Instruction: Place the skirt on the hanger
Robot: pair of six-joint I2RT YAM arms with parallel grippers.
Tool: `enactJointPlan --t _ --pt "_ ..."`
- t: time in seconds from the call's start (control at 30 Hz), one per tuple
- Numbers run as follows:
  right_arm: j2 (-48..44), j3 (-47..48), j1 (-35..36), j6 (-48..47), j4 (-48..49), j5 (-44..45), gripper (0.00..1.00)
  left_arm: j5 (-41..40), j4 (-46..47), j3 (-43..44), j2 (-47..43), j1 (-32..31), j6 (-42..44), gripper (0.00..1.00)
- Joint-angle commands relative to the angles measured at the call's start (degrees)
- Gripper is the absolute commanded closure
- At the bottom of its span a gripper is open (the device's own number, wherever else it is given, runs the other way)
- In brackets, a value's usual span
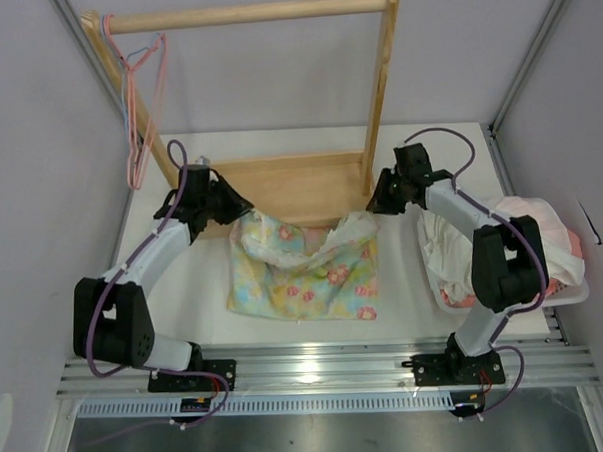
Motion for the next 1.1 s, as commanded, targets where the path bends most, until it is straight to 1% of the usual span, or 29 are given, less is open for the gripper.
enactJointPlan --t 0.0,0.03,0.07,0.1,0.13,0.17,0.2,0.23,0.3,0.33,0.37,0.4,0.43,0.47,0.53,0.57,0.63,0.67,0.7,0.73,0.77,0.8,0.83,0.87,0.93,0.97,1.0,1.07 --pt "2.90 4.49 -2.62 3.92 5.66 -7.26 0.57 7.76 12.78 3.08 2.52 1.97 -4.94 0.65" --pt "3.25 5.28 -2.54 4.18 5.31 -6.04 0.49 7.85 14.10 3.07 2.61 2.24 -5.21 0.46" --pt "3.08 5.89 -2.28 3.66 4.17 -5.07 0.41 7.67 15.25 2.81 2.44 2.24 -4.78 0.40" --pt "2.12 6.68 -1.67 2.96 3.47 -3.76 0.29 7.24 16.30 2.46 2.17 2.32 -4.07 0.32" --pt "1.24 6.86 -0.44 2.26 2.16 -0.18 0.24 6.80 16.23 2.46 1.39 2.41 -3.28 0.21" --pt "-0.51 6.43 0.09 1.38 1.62 1.34 0.20 5.75 16.31 1.85 -0.10 2.50 -1.71 0.14" --pt "-0.53 5.99 0.44 1.29 1.18 2.31 0.19 5.22 16.23 1.41 -0.11 2.50 -1.17 0.14" --pt "-2.44 5.20 0.54 1.29 0.74 2.67 0.19 4.43 16.49 0.71 -2.55 2.76 -0.56 0.10" --pt "-5.35 1.10 0.97 2.25 0.74 4.07 0.19 2.93 18.42 -2.71 -5.90 3.46 0.32 0.06" --pt "-8.84 -0.50 1.15 2.60 0.82 5.21 0.19 1.10 17.81 -3.34 -9.22 3.64 0.76 0.05" --pt "-10.53 -2.00 0.80 2.95 0.82 6.00 0.19 0.47 17.46 -4.47 -10.56 3.73 2.25 0.05" --pt "-14.11 -4.88 0.80 3.65 0.91 6.88 0.19 -1.19 13.98 -4.40 -12.49 4.08 3.48 0.04" --pt "-14.15 -6.30 0.71 3.92 0.91 7.32 0.19 -1.55 12.81 -4.57 -12.51 4.34 3.49 0.04" --pt "-17.54 -7.54 0.89 4.18 1.00 7.68 0.19 -1.73 11.58 -4.66 -14.42 4.61 4.10 0.05" --pt "-20.29 -9.73 1.24 4.54 -0.14 7.94 0.19 -2.69 8.86 -4.66 -16.10 4.79 4.98 0.05" --pt "-22.48 -10.01 1.76 4.62 -0.93 8.03 0.20 -3.74 5.28 -4.57 -17.76 4.70 5.77 0.06" --pt "-24.25 -11.32 4.30 4.28 -3.82 9.43 0.21 -5.06 0.96 -4.66 -19.62 4.70 6.74 0.15" --pt "-26.00 -12.11 5.71 4.36 -4.53 9.70 0.22 -4.81 -2.89 -5.18 -21.71 4.70 6.83 0.19" --pt "-26.71 -12.90 9.03 4.71 -5.58 11.70 0.23 -4.55 -4.24 -7.19 -23.04 4.52 6.57 0.31" --pt "-27.50 -13.87 10.98 5.24 -7.33 12.77 0.24 -4.46 -5.38 -8.34 -24.71 4.26 6.05 0.36" --pt "-29.34 -16.57 12.91 6.63 -7.79 14.61 0.24 -4.89 -6.61 -12.96 -26.46 3.82 5.17 0.39" --pt "-30.23 -18.08 14.67 7.52 -8.14 15.41 0.25 -5.59 -7.84 -14.40 -29.53 2.69 4.73 0.41" --pt "-31.02 -19.49 17.56 8.48 -9.19 16.63 0.24 -6.47 -9.60 -15.29 -30.78 2.16 3.94 0.43" --pt "-32.85 -22.46 18.72 10.41 -9.46 17.08 0.24 -8.74 -12.48 -18.17 -31.57 0.84 3.41 0.46" --pt "-34.79 -25.64 20.92 11.65 -9.90 17.43 0.24 -10.43 -14.88 -19.77 -33.24 -0.13 1.83 0.46" --pt "-35.59 -27.13 20.93 12.79 -9.99 17.26 0.25 -10.96 -16.19 -21.26 -33.60 -0.57 1.04 0.46" --pt "-36.90 -29.67 21.01 13.41 -10.07 17.09 0.25 -13.40 -17.42 -22.84 -33.77 -1.01 0.33 0.46" --pt "-38.05 -31.88 21.37 14.20 -9.90 16.13 0.27 -13.95 -17.70 -24.69 -33.52 -1.01 -1.34 0.45"
